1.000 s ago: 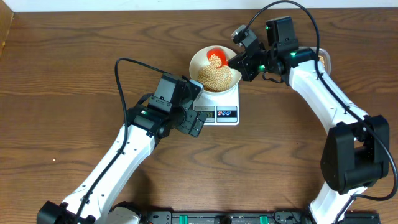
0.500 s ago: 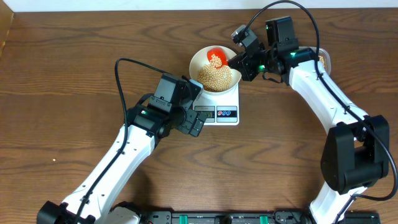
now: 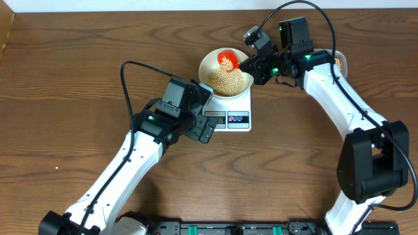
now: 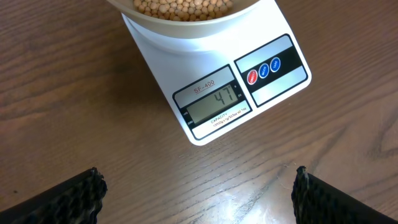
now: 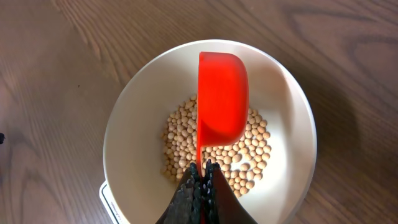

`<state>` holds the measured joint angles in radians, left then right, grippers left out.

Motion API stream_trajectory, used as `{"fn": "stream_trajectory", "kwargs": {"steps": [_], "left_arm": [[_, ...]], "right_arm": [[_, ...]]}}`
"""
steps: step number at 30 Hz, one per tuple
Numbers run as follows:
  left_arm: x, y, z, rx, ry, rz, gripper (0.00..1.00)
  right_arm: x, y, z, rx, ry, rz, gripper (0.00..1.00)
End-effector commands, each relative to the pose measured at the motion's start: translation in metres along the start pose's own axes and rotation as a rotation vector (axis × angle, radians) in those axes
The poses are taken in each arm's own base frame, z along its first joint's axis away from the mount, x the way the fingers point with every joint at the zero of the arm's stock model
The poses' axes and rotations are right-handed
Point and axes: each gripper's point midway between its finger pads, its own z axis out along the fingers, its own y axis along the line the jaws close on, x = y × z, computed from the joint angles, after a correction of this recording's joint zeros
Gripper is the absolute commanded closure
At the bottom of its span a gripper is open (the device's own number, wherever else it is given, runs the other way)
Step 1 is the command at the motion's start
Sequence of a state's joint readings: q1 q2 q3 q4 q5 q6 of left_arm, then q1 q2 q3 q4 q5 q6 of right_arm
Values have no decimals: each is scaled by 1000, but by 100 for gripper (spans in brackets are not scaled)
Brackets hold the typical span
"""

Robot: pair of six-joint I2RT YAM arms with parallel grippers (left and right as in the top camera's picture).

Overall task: Scoop item into bowl and weigh 50g on scale
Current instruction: 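Tilt the scoop with the right gripper to trickle beans into the bowl, then raise the scoop slightly with the right gripper above the bowl rim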

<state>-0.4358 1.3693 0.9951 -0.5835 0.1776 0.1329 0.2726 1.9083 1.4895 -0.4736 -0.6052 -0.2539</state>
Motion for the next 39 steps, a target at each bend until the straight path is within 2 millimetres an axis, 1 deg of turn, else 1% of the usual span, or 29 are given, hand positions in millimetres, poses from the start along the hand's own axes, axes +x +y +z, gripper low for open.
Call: {"fn": "stream_trajectory", "kwargs": {"steps": [1, 11, 15, 22, 26, 34, 39], "left_arm": [[-3, 1, -1, -6, -2, 18, 2], [-2, 1, -1, -6, -2, 18, 2], [-3, 1, -1, -6, -2, 18, 2], [-2, 1, -1, -6, -2, 18, 2], [-2, 1, -1, -5, -2, 18, 2], [-3, 1, -1, -6, -2, 18, 2], [-3, 1, -1, -6, -2, 18, 2]], "right_arm": [[-5, 1, -4, -7, -15, 2, 99], [-5, 1, -4, -7, -15, -2, 99], [-4, 2, -4, -9, -14, -61, 99], [-4, 3, -4, -9, -12, -116, 99], [-3, -1, -4, 12, -5, -131, 99], [-3, -2, -4, 17, -3, -194, 99], [-3, -3, -4, 23, -1, -194, 99]]}}
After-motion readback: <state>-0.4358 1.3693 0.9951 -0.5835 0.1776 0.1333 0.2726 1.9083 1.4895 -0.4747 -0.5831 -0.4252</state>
